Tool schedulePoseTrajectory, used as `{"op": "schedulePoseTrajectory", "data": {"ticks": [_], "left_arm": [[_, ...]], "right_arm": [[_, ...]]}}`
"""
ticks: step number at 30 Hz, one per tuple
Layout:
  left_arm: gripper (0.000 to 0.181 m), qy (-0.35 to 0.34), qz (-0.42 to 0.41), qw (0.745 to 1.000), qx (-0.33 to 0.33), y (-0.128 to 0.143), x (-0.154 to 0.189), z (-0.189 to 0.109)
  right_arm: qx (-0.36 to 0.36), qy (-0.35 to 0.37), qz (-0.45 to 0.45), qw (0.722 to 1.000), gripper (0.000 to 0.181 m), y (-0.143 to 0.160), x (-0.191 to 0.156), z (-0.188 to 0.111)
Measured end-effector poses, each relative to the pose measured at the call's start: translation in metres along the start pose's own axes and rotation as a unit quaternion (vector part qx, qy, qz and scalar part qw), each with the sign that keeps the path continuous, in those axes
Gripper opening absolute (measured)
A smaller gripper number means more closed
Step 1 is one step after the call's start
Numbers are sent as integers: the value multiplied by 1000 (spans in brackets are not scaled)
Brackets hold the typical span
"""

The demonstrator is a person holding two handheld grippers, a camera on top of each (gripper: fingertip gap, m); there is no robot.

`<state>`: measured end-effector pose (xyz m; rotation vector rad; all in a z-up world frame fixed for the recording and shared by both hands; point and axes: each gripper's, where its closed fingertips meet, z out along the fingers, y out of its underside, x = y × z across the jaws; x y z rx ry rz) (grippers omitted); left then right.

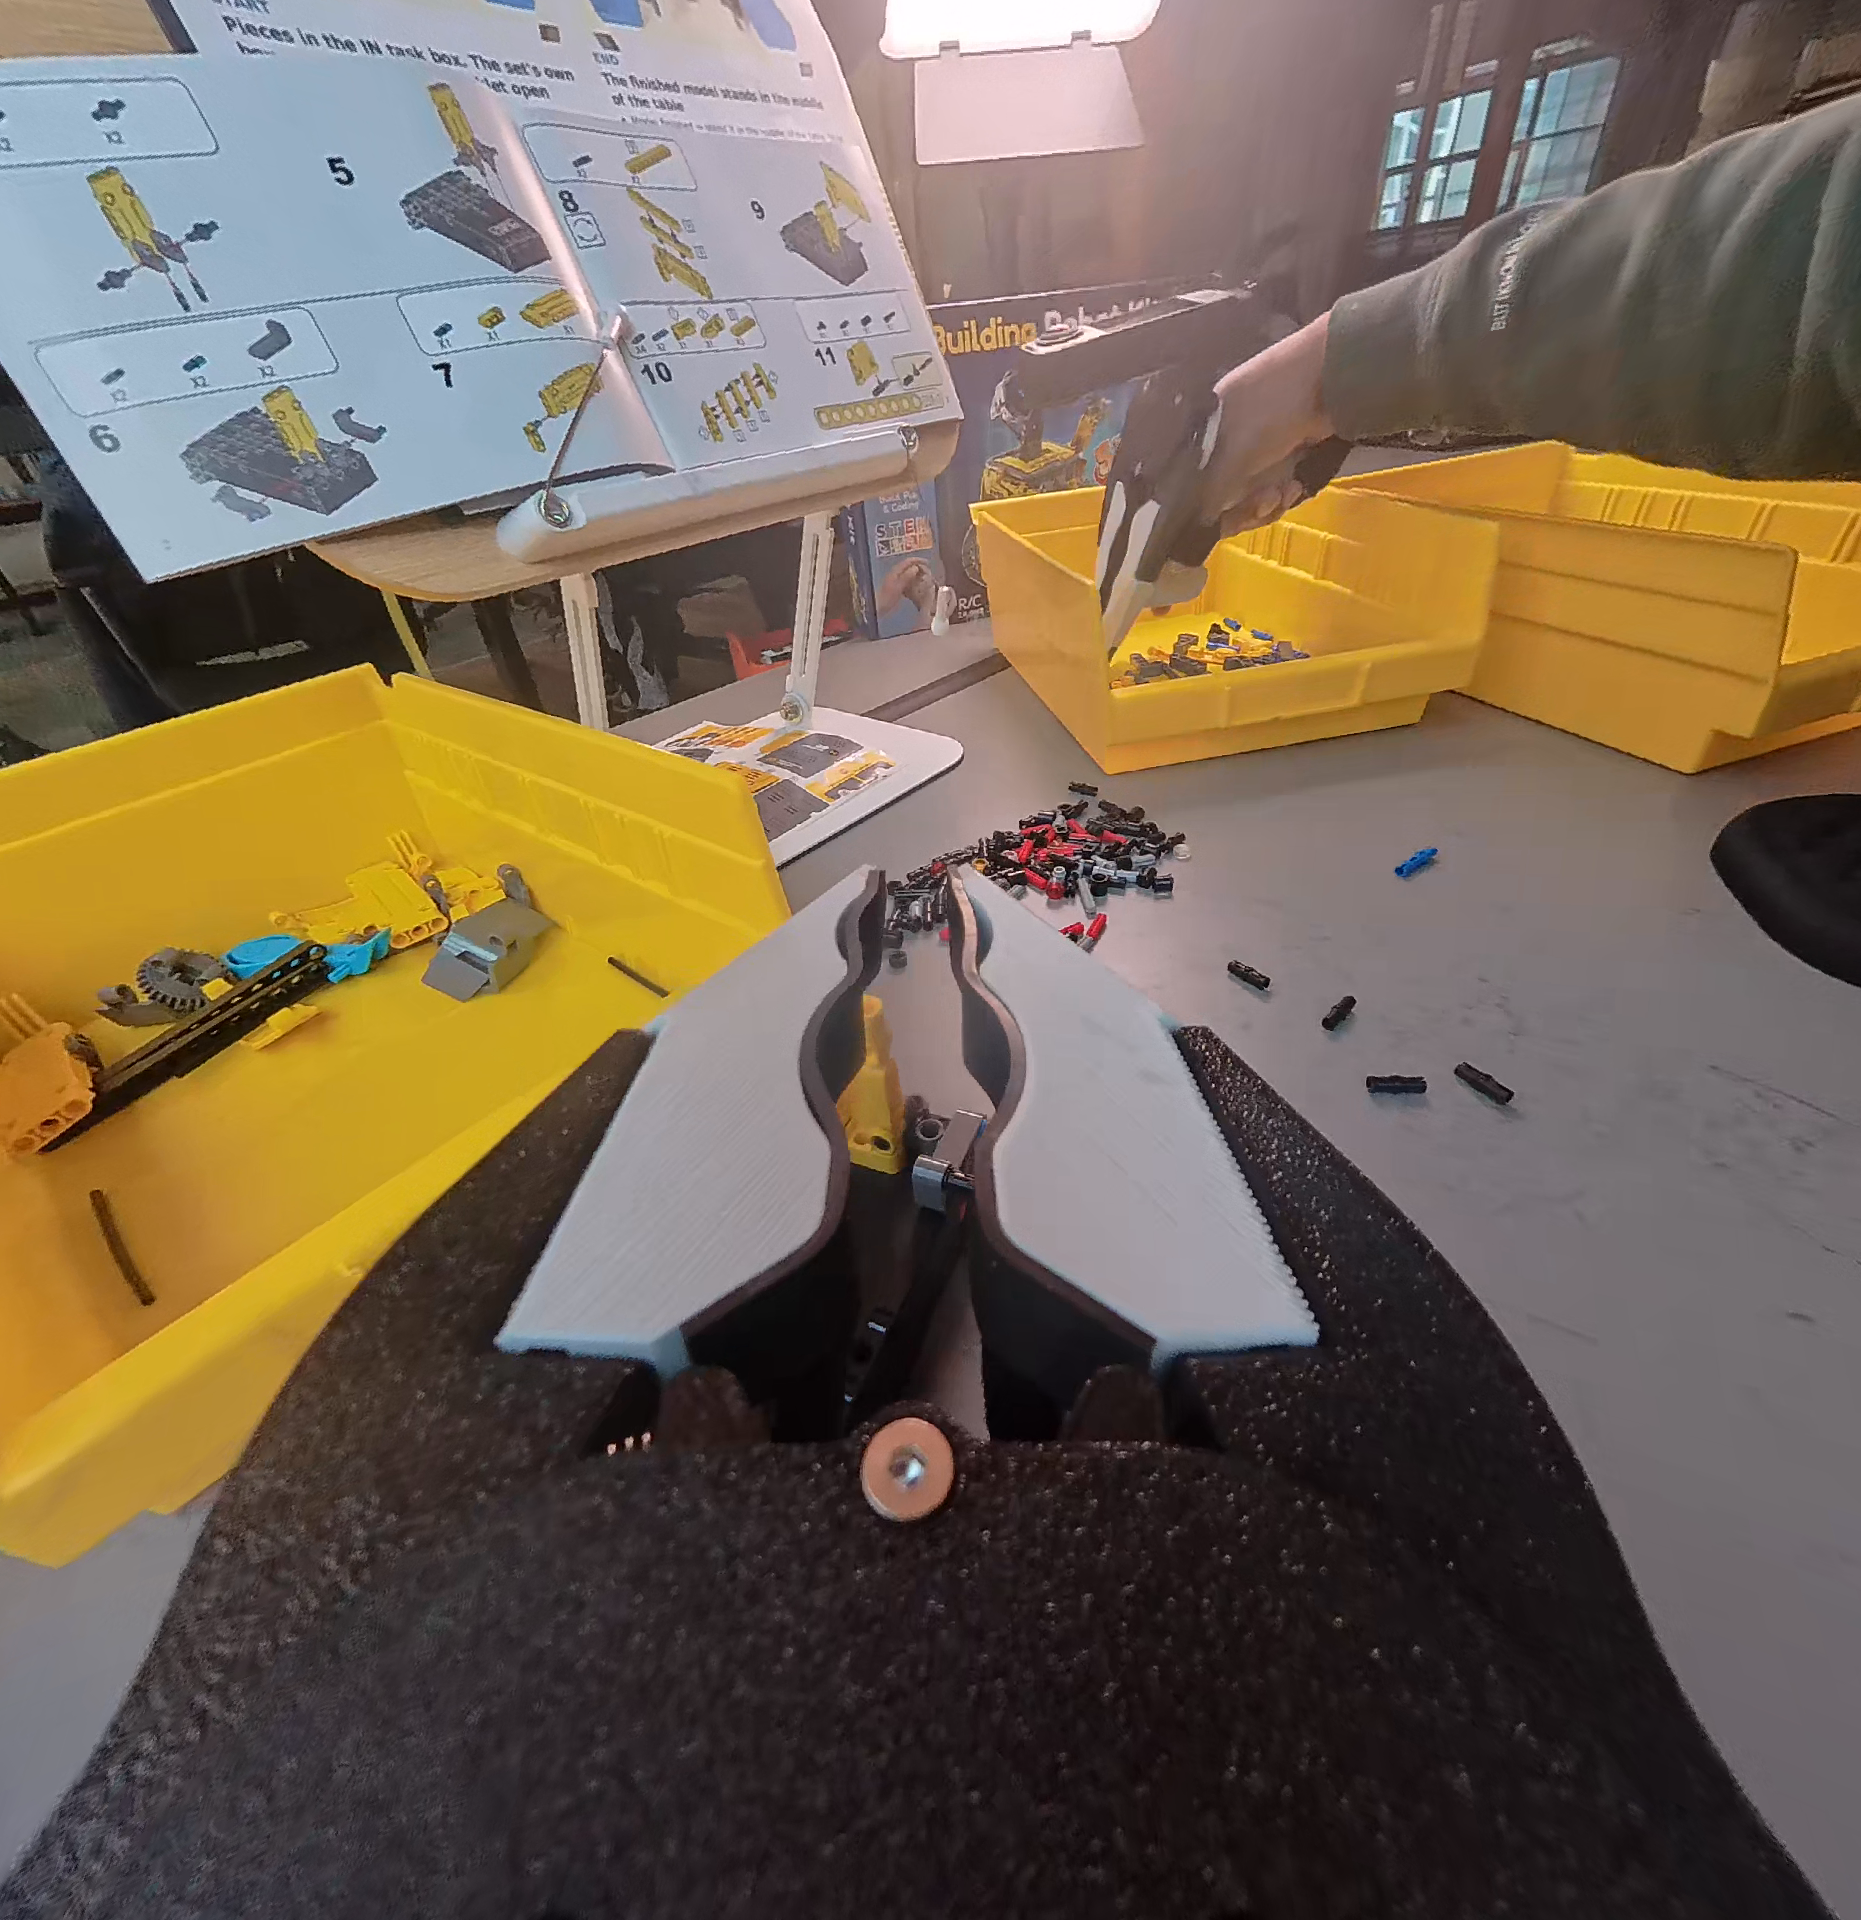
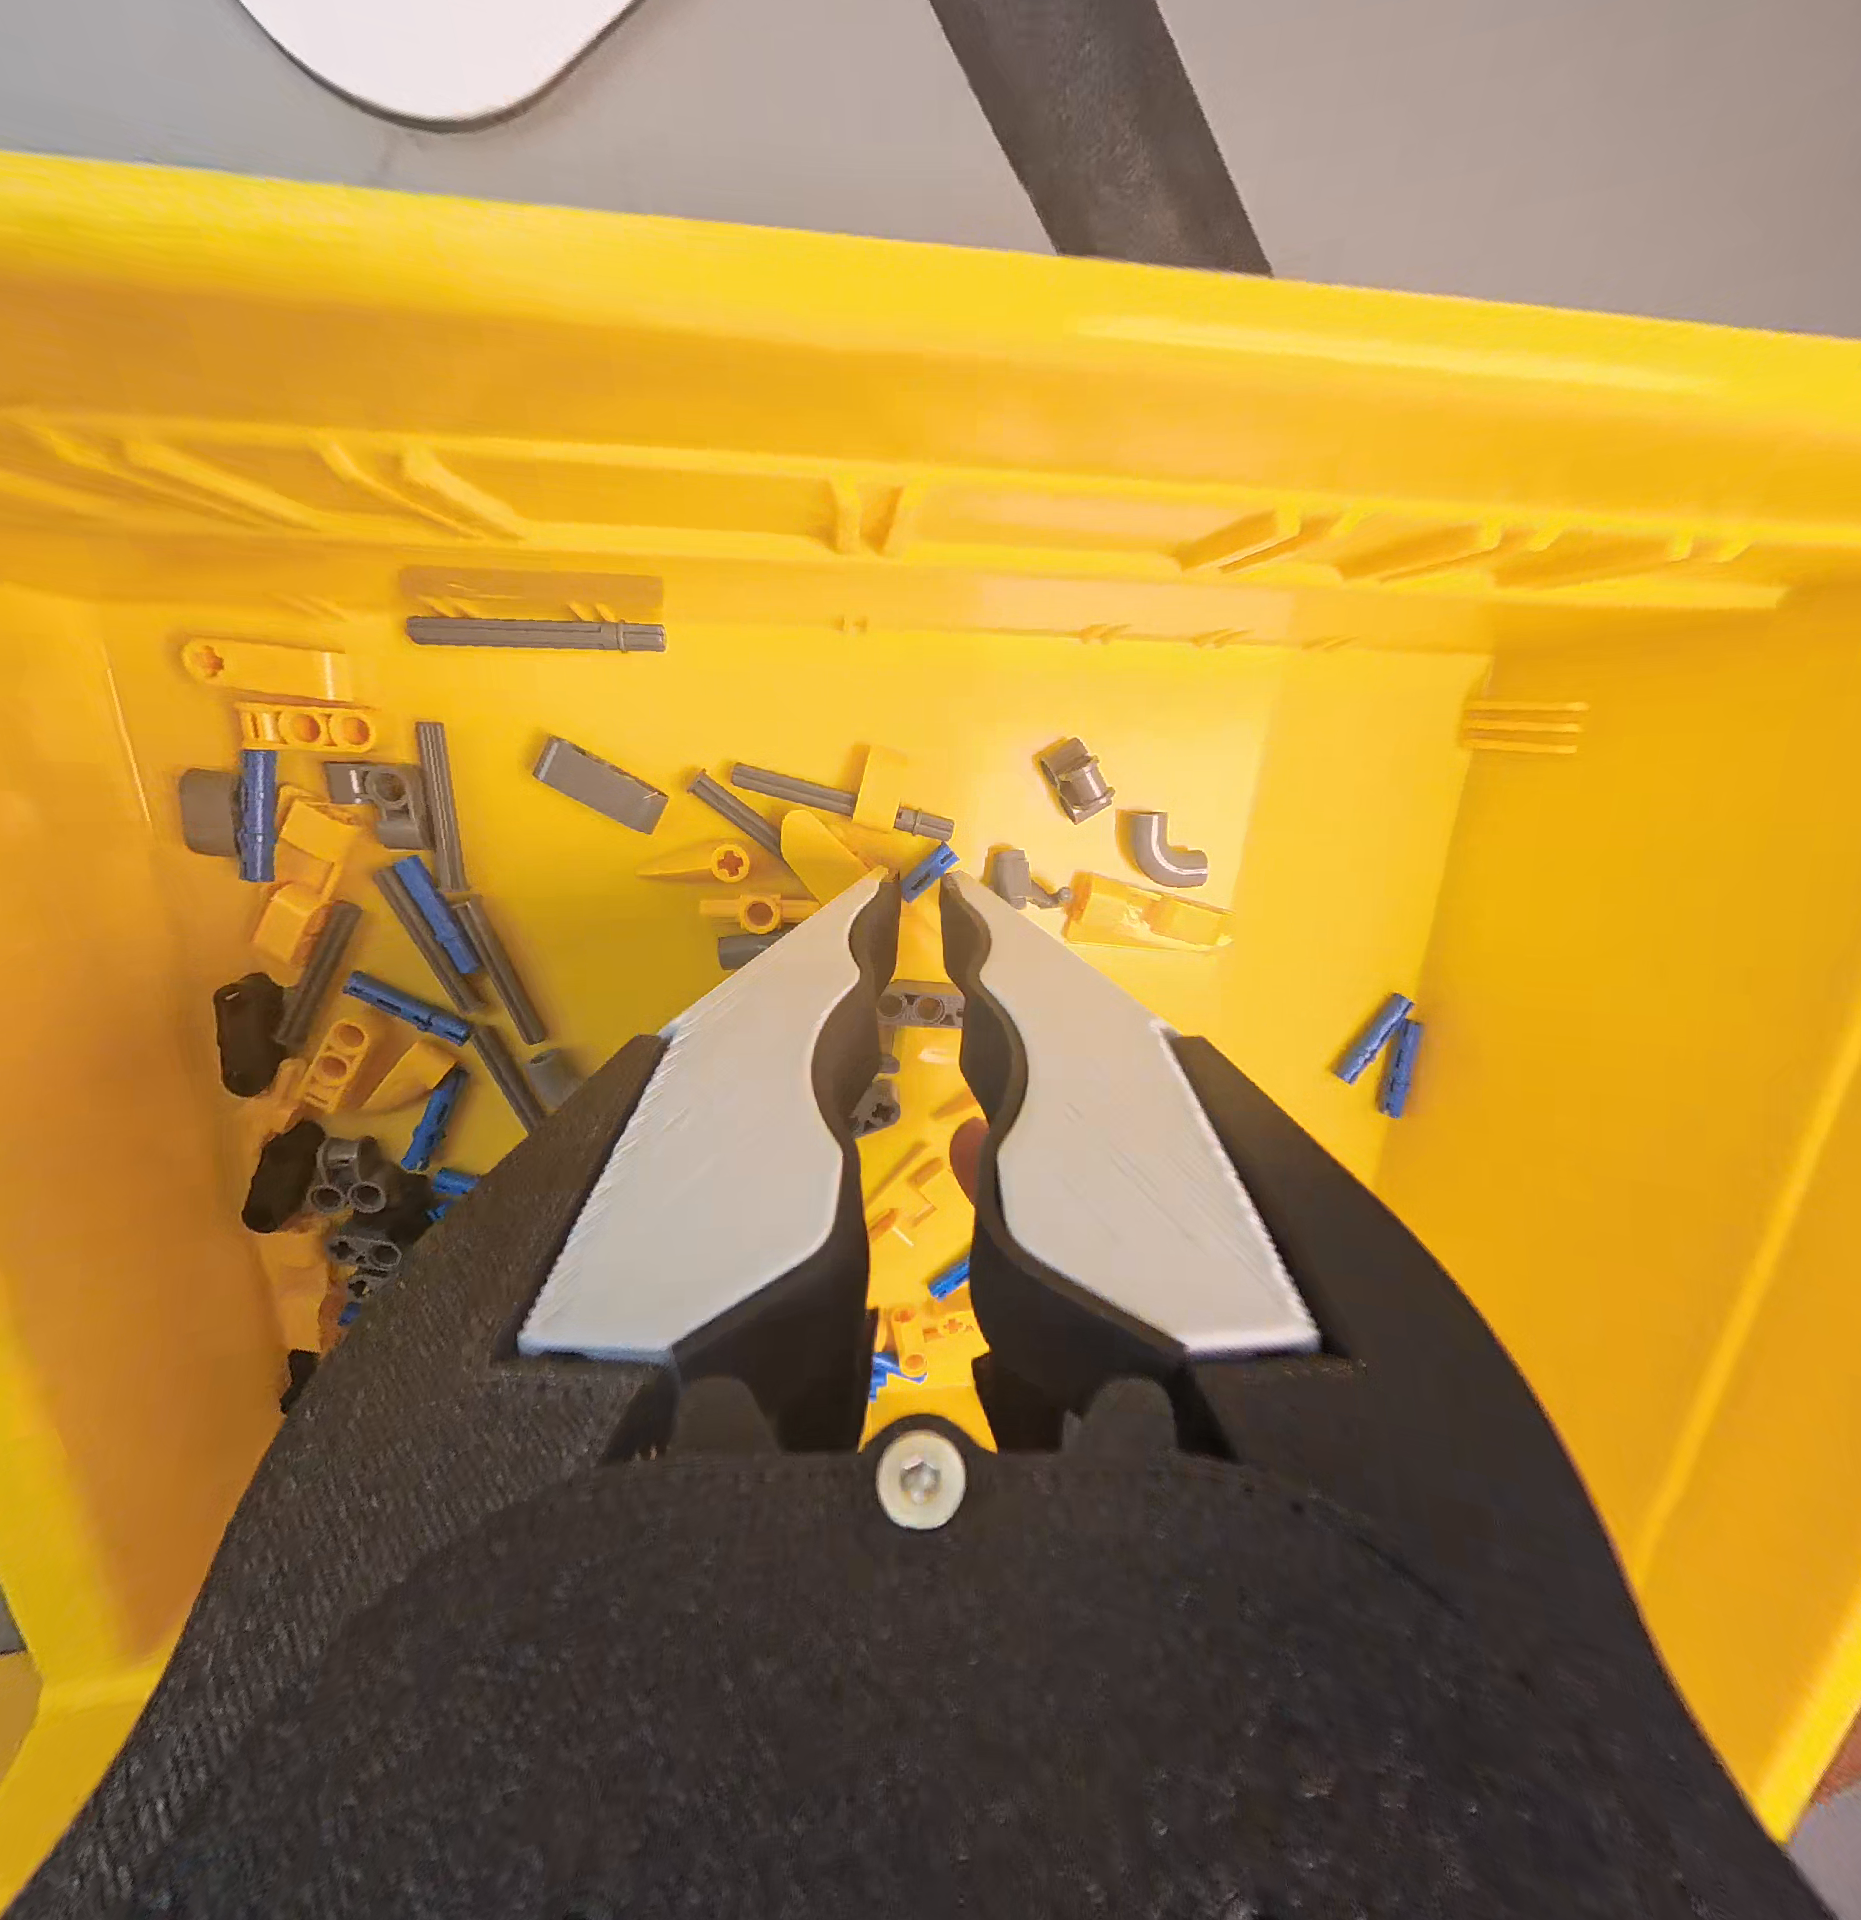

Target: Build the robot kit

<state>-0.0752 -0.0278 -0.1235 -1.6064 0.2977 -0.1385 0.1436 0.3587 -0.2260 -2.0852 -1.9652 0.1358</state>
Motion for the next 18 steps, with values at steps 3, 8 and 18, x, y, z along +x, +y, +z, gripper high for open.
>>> {"op": "schedulePoseTrajectory", "data": {"ticks": [3, 8, 18], "left_arm": [[10, 9, -1, 1000, -5, 3, 3, 3], [11, 13, 3, 1000, -7, 3, 6, 3], [11, 11, -1, 1000, -10, 4, 4, 3]], "right_arm": [[-6, -6, 29, 1000, 8, 3, 2, 3], [-33, -30, 75, 996, 13, 15, -3, 5], [-51, -30, 145, 988, 0, 20, -10, 5]]}}
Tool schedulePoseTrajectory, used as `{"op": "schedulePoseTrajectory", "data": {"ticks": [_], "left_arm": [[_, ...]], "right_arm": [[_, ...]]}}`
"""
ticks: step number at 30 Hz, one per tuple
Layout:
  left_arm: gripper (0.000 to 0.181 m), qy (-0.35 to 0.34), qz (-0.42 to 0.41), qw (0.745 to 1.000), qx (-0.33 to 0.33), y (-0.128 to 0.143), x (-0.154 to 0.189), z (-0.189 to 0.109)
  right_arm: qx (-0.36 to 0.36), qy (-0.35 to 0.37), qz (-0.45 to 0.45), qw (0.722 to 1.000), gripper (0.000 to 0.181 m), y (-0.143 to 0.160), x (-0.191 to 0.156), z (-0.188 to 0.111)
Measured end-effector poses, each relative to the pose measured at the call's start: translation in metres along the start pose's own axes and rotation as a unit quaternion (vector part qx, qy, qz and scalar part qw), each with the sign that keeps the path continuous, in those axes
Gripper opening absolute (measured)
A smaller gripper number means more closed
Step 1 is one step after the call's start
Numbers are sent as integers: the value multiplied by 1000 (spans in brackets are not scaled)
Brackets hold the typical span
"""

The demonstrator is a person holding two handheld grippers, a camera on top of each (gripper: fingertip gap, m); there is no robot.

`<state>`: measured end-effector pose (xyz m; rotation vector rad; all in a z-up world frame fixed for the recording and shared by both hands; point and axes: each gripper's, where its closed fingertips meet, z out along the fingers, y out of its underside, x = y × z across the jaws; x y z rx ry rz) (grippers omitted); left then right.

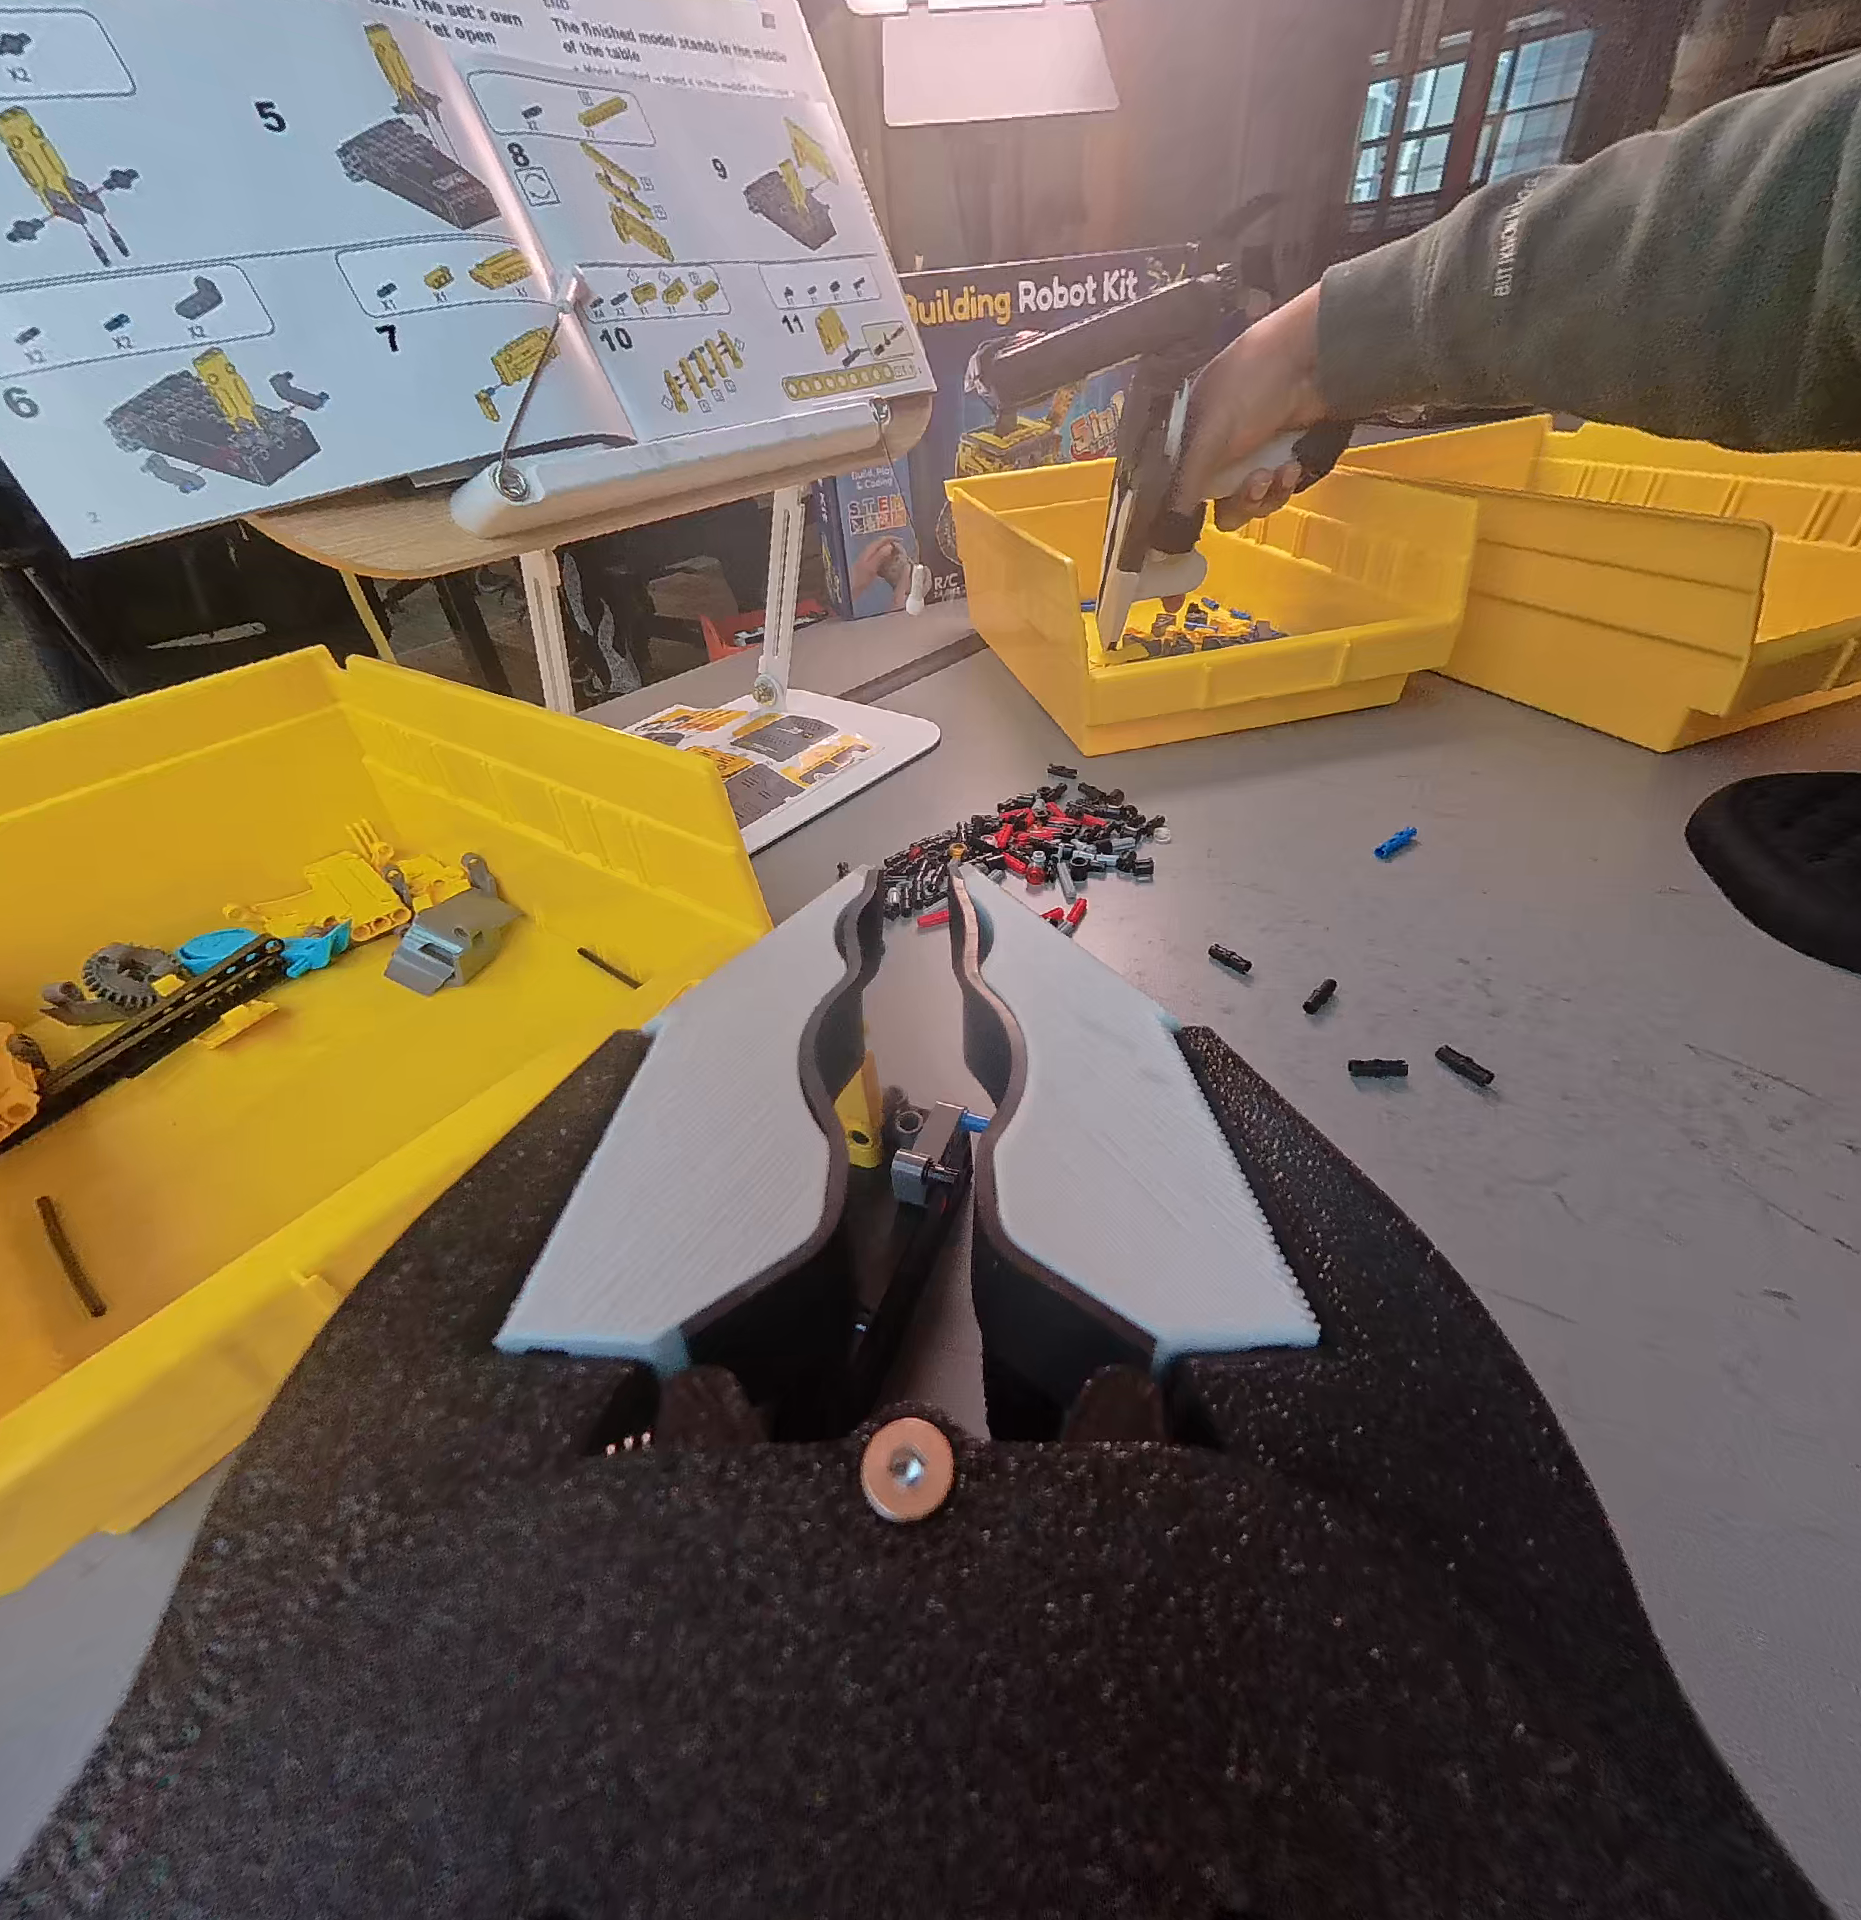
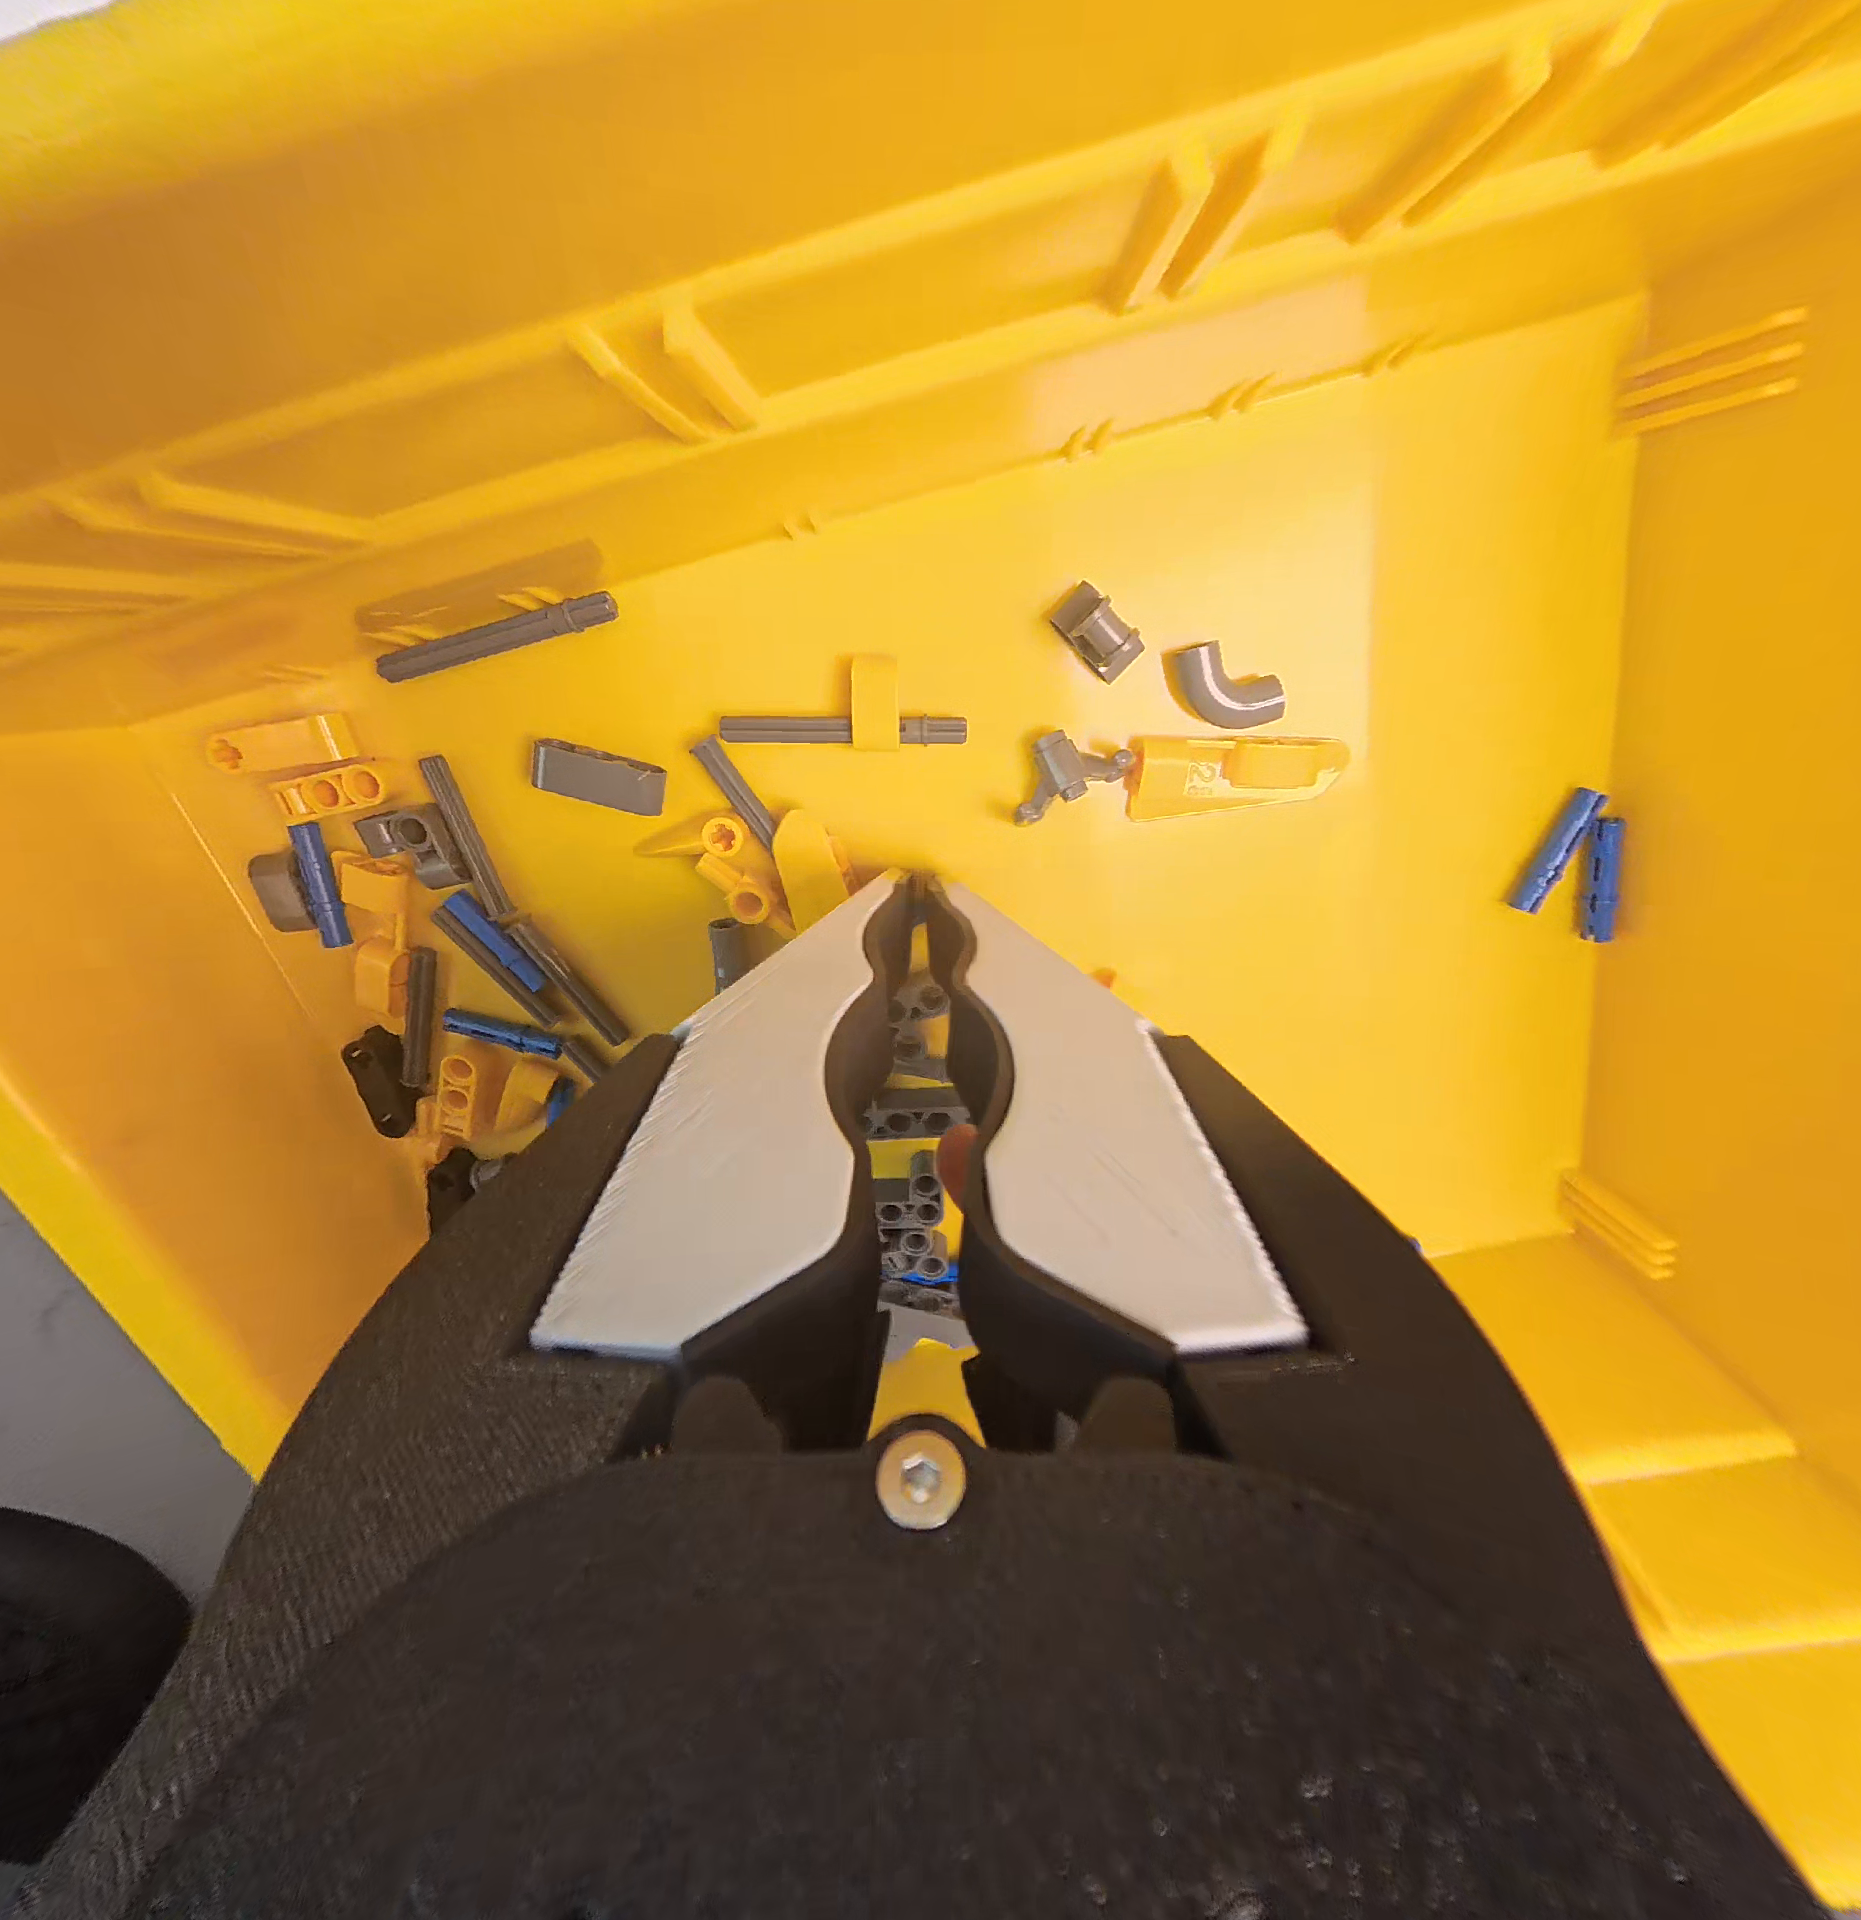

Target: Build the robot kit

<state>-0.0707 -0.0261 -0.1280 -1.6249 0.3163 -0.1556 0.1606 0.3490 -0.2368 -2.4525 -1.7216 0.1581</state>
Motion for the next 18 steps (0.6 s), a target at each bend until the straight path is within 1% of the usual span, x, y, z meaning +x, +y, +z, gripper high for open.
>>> {"op": "schedulePoseTrajectory", "data": {"ticks": [2, 4, 6, 8, 10, 12, 15, 18], "left_arm": [[11, -2, 2, 1000, -2, 0, 0, 0], [11, -4, 2, 1000, 0, 0, -2, -1], [11, -6, 1, 1000, 2, -2, -3, -2], [10, -5, 0, 1000, 3, -2, -3, -2], [10, -4, 2, 1000, 3, -3, -1, -2], [10, -2, 7, 1000, 5, -4, 1, -3], [10, -3, 13, 1000, 6, -6, 2, -4], [10, -5, 13, 1000, 7, -7, 1, -4]], "right_arm": [[3, 13, -3, 1000, 0, -1, -1, 0], [22, 31, -6, 999, 0, -7, 2, -4], [54, 29, 4, 998, 0, -15, 1, -15], [67, 30, 12, 997, 0, -17, 1, -24], [43, 19, 11, 999, 0, -6, -4, -25], [29, 30, -2, 999, 4, 3, -3, -21], [16, 25, -5, 1000, 12, 12, -6, -15], [13, 13, -29, 999, 21, 16, -15, -13]]}}
